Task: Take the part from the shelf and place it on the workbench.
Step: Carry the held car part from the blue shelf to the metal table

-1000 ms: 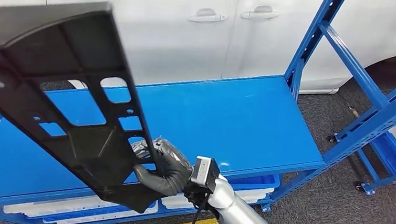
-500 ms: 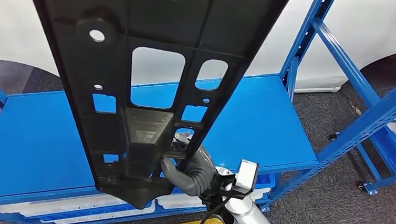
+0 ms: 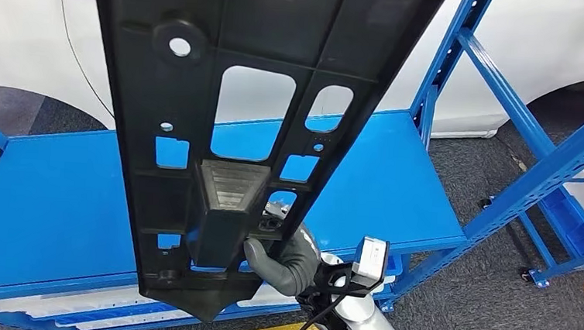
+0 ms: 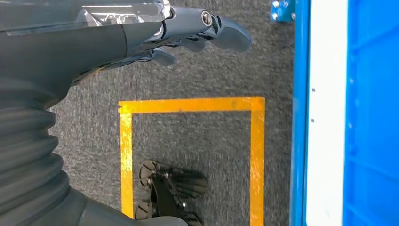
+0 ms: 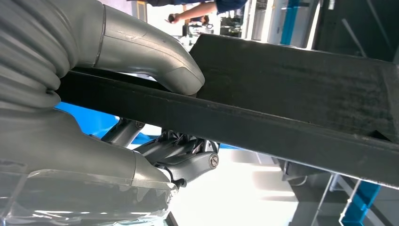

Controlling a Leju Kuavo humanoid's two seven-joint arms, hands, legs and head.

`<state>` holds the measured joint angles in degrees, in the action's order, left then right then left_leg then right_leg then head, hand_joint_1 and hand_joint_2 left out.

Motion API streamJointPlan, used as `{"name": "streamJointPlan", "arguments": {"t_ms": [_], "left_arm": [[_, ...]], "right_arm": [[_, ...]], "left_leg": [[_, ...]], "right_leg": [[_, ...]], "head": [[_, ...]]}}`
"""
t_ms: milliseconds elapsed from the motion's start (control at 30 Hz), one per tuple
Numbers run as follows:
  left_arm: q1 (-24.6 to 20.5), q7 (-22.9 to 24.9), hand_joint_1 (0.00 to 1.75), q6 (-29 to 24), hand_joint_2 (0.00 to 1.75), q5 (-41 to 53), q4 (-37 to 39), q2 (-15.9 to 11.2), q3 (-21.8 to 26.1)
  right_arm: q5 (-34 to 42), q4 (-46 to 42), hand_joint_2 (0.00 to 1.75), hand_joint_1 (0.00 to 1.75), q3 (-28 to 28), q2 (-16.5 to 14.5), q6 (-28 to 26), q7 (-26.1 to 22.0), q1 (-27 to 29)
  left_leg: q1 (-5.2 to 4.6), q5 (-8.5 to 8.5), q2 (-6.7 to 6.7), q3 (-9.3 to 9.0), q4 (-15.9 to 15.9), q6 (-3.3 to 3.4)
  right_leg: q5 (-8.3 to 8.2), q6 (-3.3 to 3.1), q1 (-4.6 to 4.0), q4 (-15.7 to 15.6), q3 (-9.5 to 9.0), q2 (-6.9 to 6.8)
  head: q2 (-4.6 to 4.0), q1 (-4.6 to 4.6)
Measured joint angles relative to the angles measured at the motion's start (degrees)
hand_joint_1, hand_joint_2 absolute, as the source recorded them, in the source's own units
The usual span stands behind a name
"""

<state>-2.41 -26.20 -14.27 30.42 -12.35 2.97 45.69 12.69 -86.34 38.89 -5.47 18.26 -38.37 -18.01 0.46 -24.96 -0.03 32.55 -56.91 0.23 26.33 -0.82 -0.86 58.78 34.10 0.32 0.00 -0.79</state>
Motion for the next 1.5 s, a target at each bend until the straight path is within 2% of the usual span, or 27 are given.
{"name": "streamJointPlan", "arguments": {"t_ms": [67,133,167,200,233,300,333,367,467,500,567,633,667,700,733,833,900,1000,1067,1133,1167,1200,1233,1300,1367,1400,1500], "left_arm": [[-0.1,0.0,0.0,0.0,1.75,0.1,0.0,0.0,0.0],[-0.1,0.0,0.0,0.0,1.75,0.3,0.0,0.0,0.0],[-0.1,0.0,0.0,-0.1,1.75,0.4,0.0,0.0,0.0],[-0.1,-0.1,0.0,-0.1,1.75,0.5,0.0,0.0,0.0],[-0.1,-0.2,0.0,-0.1,1.75,0.5,0.0,0.0,0.0],[-0.1,-0.6,0.0,0.4,1.75,0.2,0.0,0.0,0.0],[-0.1,-0.9,0.0,0.8,1.75,0.1,0.0,0.0,0.0],[-0.1,-1.0,0.0,1.1,1.75,0.1,0.0,0.0,0.0],[0.0,-1.3,0.0,1.7,1.75,0.2,0.0,0.0,0.0],[0.0,-1.3,0.0,1.9,1.75,0.2,0.0,0.0,0.0],[0.1,-1.2,0.0,2.2,1.75,0.3,0.0,0.1,0.0],[0.1,-1.1,0.0,2.2,1.75,0.2,0.0,0.1,0.0],[0.1,-1.0,0.0,2.1,1.75,0.2,0.0,0.1,0.0],[0.1,-1.0,0.0,2.1,1.75,0.1,0.0,0.0,0.0],[0.1,-1.0,0.0,2.0,1.75,0.1,0.0,0.0,0.0],[0.0,-1.0,0.0,1.7,1.75,0.1,0.0,-0.1,0.0],[0.0,-1.0,0.0,1.4,1.75,0.1,0.0,-0.2,0.0],[0.1,-1.0,0.0,1.1,1.75,0.2,0.0,-0.2,0.1],[-0.1,-1.0,0.0,1.0,1.75,0.4,0.0,-0.2,0.1],[-0.1,-0.9,0.0,1.0,1.75,0.6,0.0,-0.1,0.1],[-0.1,-0.8,0.0,0.9,1.75,0.7,0.0,-0.1,0.1],[0.0,-0.8,0.0,0.9,1.75,0.8,0.0,0.0,0.1],[0.0,-0.7,0.0,0.8,1.75,0.8,0.0,0.0,0.1],[0.0,-0.6,0.0,0.8,1.75,1.0,0.0,0.1,0.1],[0.0,-0.6,0.0,0.6,1.75,1.2,0.0,0.1,0.1],[0.0,-0.6,0.0,0.5,1.75,1.3,0.0,0.1,0.1],[0.1,-0.6,0.0,0.3,1.75,1.7,0.0,0.1,0.1]], "right_arm": [[-0.2,-0.1,1.75,1.75,0.0,0.1,-0.5,0.2,0.1],[-0.2,-0.1,1.75,1.75,0.0,0.3,-0.7,0.3,0.3],[-0.2,-0.1,1.75,1.75,0.0,0.4,-0.7,0.3,0.4],[-0.2,-0.1,1.75,1.75,0.0,0.4,-0.7,0.4,0.5],[-0.2,-0.1,1.75,1.75,0.0,0.5,-0.7,0.4,0.6],[-0.1,-0.1,1.75,1.75,0.1,0.5,-0.6,0.5,0.5],[0.0,-0.2,1.75,1.75,0.1,0.4,-0.5,0.6,0.5],[0.0,-0.2,1.75,1.75,0.1,0.4,-0.4,0.7,0.5],[0.1,-0.3,1.75,1.75,0.1,0.4,-0.3,0.9,0.4],[0.1,-0.3,1.75,1.75,0.2,0.4,-0.3,0.9,0.4],[0.2,-0.4,1.75,1.75,0.2,0.3,-0.4,1.0,0.4],[0.2,-0.4,1.75,1.75,0.2,0.3,-0.6,1.1,0.5],[0.2,-0.4,1.75,1.75,0.2,0.3,-0.6,1.1,0.6],[0.2,-0.4,1.75,1.75,0.2,0.4,-0.6,1.2,0.7],[0.2,-0.4,1.75,1.75,0.2,0.4,-0.6,1.3,0.8],[0.3,-0.4,1.75,1.75,0.2,0.4,-0.3,1.4,0.7],[0.4,-0.4,1.75,1.75,0.2,0.4,-0.1,1.5,0.7],[0.7,-0.4,1.75,1.75,0.2,0.4,0.2,1.5,0.7],[0.8,-0.4,1.75,1.75,0.2,0.5,0.3,1.5,0.7],[0.8,-0.4,1.75,1.75,0.3,0.7,0.3,1.5,0.9],[0.8,-0.4,1.75,1.75,0.3,0.8,0.3,1.5,1.1],[0.8,-0.4,1.75,1.75,0.3,1.0,0.3,1.5,1.2],[0.8,-0.4,1.75,1.75,0.3,1.0,0.3,1.5,1.3],[0.8,-0.4,1.75,1.75,0.3,1.1,0.3,1.5,1.3],[0.8,-0.5,1.75,1.75,0.3,1.1,0.3,1.5,1.4],[0.9,-0.5,1.75,1.75,0.3,1.1,0.3,1.5,1.5],[0.9,-0.6,1.75,1.75,0.2,1.2,0.4,1.5,1.6]], "left_leg": [[0.25,0.75,0.23,0.43,0.5,0.38],[0.27,1.29,0.34,1.37,0.3,0.47],[0.31,1.59,0.38,1.9,0.2,0.38],[0.37,1.89,0.41,2.42,0.0,0.25],[0.47,2.13,0.41,2.95,-0.1,0.06],[0.65,2.51,0.36,3.95,-0.7,-0.5],[0.7,2.69,0.31,4.3,-0.9,-0.86],[0.68,2.9,0.28,4.53,-1.1,-1.28],[0.85,3.73,0.22,4.72,-1.0,-2.63],[0.98,3.27,0.22,4.96,-1.4,-2.95],[1.16,-0.09,0.22,6.44,-5.3,-3.29],[1.15,-5.09,0.22,9.0,-13.1,-3.47],[1.11,-6.43,0.22,9.66,-16.0,-3.46],[1.05,-6.85,0.22,9.47,-17.3,-3.34],[0.94,-6.06,0.22,8.02,-16.0,-3.06],[0.21,-2.89,0.12,0.54,-5.0,-1.38],[-0.42,-2.33,0.09,-1.47,-1.4,-0.63],[-0.47,-1.0,0.25,-1.44,-0.1,-0.07],[-0.04,0.15,0.48,-0.97,0.9,0.43],[0.01,0.95,0.58,0.17,0.9,0.64],[0.02,1.29,0.6,0.85,0.7,0.6],[0.06,1.64,0.62,1.59,0.4,0.51],[0.12,1.96,0.64,2.34,0.1,0.38],[0.26,2.53,0.64,3.77,-0.7,-0.01],[0.25,3.07,0.57,4.71,-1.5,-0.63],[0.21,3.41,0.54,4.95,-1.7,-1.02],[0.4,4.1,0.5,5.38,-1.6,-2.19]], "right_leg": [[3.94,0.81,0.37,4.6,1.71,-0.01],[8.32,1.56,0.97,12.1,4.3,-0.04],[9.2,1.87,1.27,14.5,4.84,-0.05],[9.2,2.14,1.56,15.2,4.61,-0.07],[8.01,2.39,1.85,13.2,2.99,-0.12],[5.45,2.64,2.26,5.3,-2.32,-0.24],[4.51,2.43,2.22,1.9,-4.4,-0.15],[4.35,2.04,2.13,0.0,-5.46,-0.06],[3.98,0.48,1.78,-0.5,-5.06,0.18],[3.56,-0.02,1.77,-0.6,-4.87,0.14],[2.62,-0.86,1.77,-0.8,-4.37,-0.07],[1.87,-1.28,1.39,-0.7,-3.5,-0.23],[1.6,-1.38,1.17,-0.6,-3.05,-0.26],[1.35,-1.46,0.92,-0.5,-2.6,-0.28],[1.18,-1.51,0.7,-0.4,-2.26,-0.27],[0.84,-1.33,0.33,-0.1,-1.77,-0.29],[0.44,-0.76,0.56,-0.2,-1.62,-0.37],[0.33,0.3,0.7,-0.2,-1.32,-0.37],[3.28,0.91,0.72,2.9,0.02,-0.3],[7.93,1.49,1.09,9.9,2.6,-0.29],[9.3,1.77,1.29,13.0,3.55,-0.29],[9.52,2.02,1.49,14.5,3.7,-0.3],[8.63,2.23,1.67,13.9,2.81,-0.31],[5.72,2.5,2.07,7.3,-1.68,-0.35],[4.51,2.05,1.94,1.3,-5.24,-0.25],[4.59,1.61,1.8,0.2,-5.72,-0.16],[3.45,0.06,1.55,-0.1,-4.85,-0.07]], "head": [[-0.01,0.14],[-0.01,0.22],[-0.01,0.22],[0.0,0.22],[0.0,0.22],[0.0,0.24],[0.0,0.21],[0.0,0.26],[0.0,0.38],[0.0,0.31],[0.0,0.14],[0.0,0.04],[0.0,0.04],[0.0,0.04],[0.0,0.04],[0.0,0.13],[0.0,0.21],[-0.01,0.21],[-0.01,0.33],[0.0,0.4],[0.0,0.4],[0.0,0.4],[0.0,0.41],[0.0,0.41],[0.0,0.38],[0.0,0.34],[0.0,0.3]]}}
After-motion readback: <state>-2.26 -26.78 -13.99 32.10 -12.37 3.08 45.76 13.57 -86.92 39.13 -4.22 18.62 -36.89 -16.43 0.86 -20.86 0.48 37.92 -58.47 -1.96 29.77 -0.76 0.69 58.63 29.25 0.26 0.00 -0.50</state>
